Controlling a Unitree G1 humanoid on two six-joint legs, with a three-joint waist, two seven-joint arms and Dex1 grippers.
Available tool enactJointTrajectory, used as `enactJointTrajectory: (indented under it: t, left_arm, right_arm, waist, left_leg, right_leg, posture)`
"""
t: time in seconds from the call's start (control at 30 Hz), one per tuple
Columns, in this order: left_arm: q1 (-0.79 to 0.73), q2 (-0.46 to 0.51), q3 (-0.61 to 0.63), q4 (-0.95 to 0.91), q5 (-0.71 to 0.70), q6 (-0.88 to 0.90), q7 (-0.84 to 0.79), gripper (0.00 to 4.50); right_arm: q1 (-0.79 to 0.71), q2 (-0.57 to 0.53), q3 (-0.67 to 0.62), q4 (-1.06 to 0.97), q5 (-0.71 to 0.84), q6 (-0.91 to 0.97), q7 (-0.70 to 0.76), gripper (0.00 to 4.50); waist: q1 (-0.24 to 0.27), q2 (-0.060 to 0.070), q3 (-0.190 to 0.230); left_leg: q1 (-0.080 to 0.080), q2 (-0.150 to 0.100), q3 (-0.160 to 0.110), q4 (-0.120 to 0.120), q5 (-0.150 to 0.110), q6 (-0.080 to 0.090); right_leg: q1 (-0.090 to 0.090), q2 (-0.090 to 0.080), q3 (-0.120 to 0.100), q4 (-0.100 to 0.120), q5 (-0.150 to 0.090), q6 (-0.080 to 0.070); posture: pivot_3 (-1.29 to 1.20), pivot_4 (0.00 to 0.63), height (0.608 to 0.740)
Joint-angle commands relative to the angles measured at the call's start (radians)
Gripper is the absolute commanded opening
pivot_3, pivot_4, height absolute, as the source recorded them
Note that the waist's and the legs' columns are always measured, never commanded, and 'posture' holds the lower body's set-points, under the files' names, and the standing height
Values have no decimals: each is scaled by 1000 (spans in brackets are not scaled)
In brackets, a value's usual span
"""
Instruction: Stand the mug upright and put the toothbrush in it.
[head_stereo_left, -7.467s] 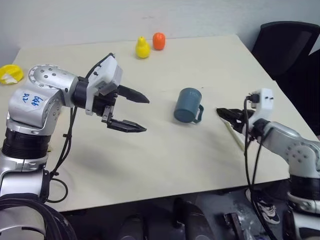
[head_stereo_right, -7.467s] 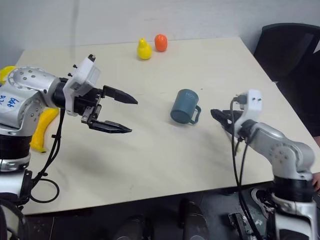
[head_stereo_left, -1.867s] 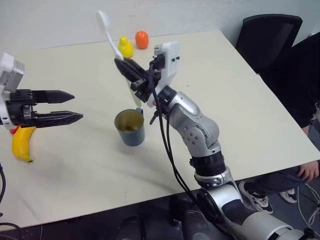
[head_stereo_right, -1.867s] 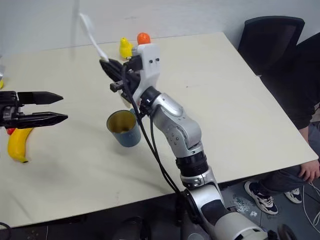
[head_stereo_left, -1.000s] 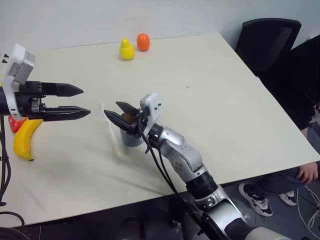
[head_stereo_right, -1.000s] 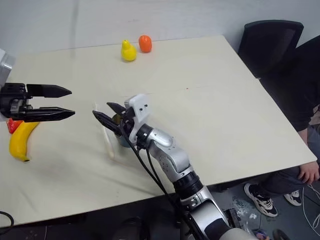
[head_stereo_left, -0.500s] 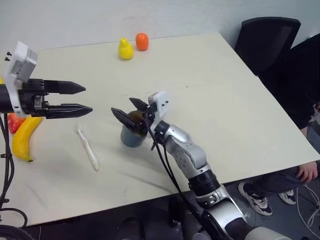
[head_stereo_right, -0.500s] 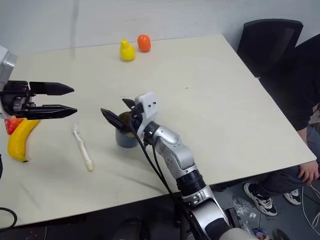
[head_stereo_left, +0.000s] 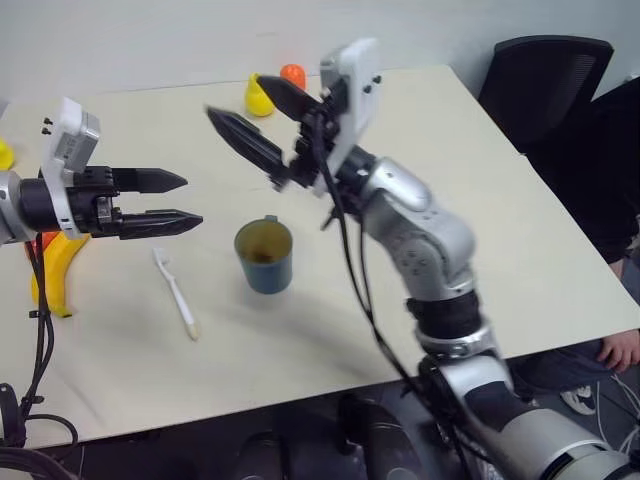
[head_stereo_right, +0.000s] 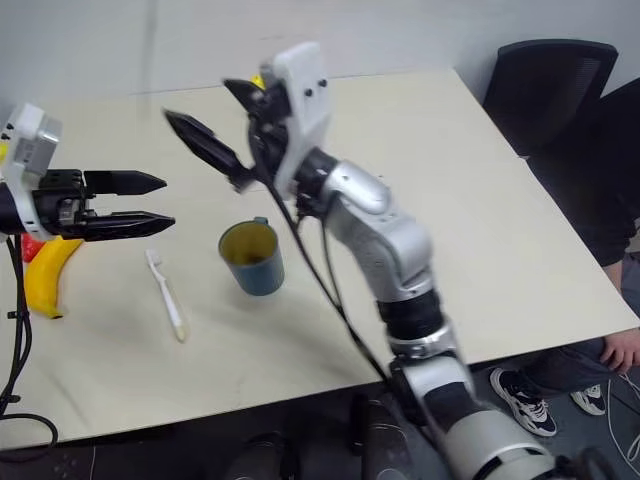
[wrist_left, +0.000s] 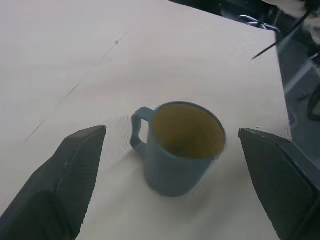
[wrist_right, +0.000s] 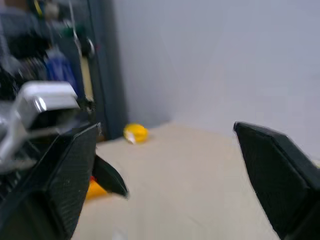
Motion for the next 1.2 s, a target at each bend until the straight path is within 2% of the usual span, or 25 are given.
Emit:
enactJointTrajectory:
  t: [0.03,0.13,0.2,0.27,0.43,0.57,0.87,1.03,1.1,1.13,1.2]
  left_arm:
    - [48,12,96,-126,-13,215,183,4500]
    - [94,-18,197,-276,-62,489,318,4500]
    - [124,-46,218,-366,-30,658,414,4500]
    - [163,-56,231,-392,-29,704,507,4500]
    - [289,-75,310,-360,-243,705,876,4500]
    - [243,-164,293,-319,-410,705,1156,4500]
    - [100,-433,211,-141,-700,705,1695,4500]
    - [26,-517,182,-19,-743,705,1865,4500]
    - [-3,-541,165,43,-757,705,1910,4500]
    - [-13,-554,166,74,-762,705,1936,4317]
    - [-26,-574,174,121,-785,705,1980,3953]
  right_arm:
    - [47,-176,-77,-190,118,137,121,4460]
    - [136,-362,-162,-288,225,247,207,4460]
    - [197,-449,-205,-329,275,283,247,4460]
    - [239,-501,-232,-358,303,292,270,4460]
    - [386,-638,-325,-447,394,281,398,4460]
    - [435,-662,-345,-482,431,261,412,4460]
    - [512,-659,-388,-561,484,250,284,4460]
    - [576,-676,-427,-616,529,250,208,4460]
    - [592,-677,-436,-638,546,248,172,4460]
    - [599,-678,-440,-648,557,246,153,4489]
    - [609,-681,-447,-663,573,242,121,4500]
  waist:
    - [3,0,0]
    - [4,0,0]
    - [4,0,0]
    - [3,0,1]
    - [7,-1,1]
    - [28,-1,1]
    - [57,-4,-1]
    - [61,-4,-1]
    - [62,-4,-1]
    - [62,-3,-2]
    - [62,-3,-3]
  left_leg:
    - [0,0,0,-1,0,0]
    - [-1,1,-1,-2,0,0]
    - [-1,1,-2,-2,0,0]
    - [0,1,-3,-2,0,1]
    - [5,2,-6,-3,0,0]
    - [5,3,-6,-3,0,0]
    - [5,-2,-5,-1,0,0]
    - [7,-3,-5,0,1,-1]
    - [14,-3,-5,-1,2,-1]
    - [20,-2,-5,-3,2,-1]
    - [23,-2,-6,-5,1,-2]
  right_leg:
    - [0,0,0,-1,0,0]
    - [0,1,-1,-3,0,0]
    - [1,1,-1,-3,0,0]
    - [4,1,1,-3,1,1]
    - [6,1,6,-1,1,2]
    - [6,-1,7,-2,1,2]
    - [7,-2,7,-1,3,4]
    - [10,-2,7,0,3,4]
    - [15,-1,7,-1,3,3]
    - [22,-1,7,-6,3,3]
    - [26,-1,7,-7,3,3]
  posture:
    - [0,150,740]
    - [0,150,740]
    - [0,150,740]
    - [0,150,740]
    - [0,150,740]
    - [0,150,740]
    - [0,150,740]
    - [0,150,740]
    - [0,150,740]
    - [0,150,740]
    - [0,150,740]
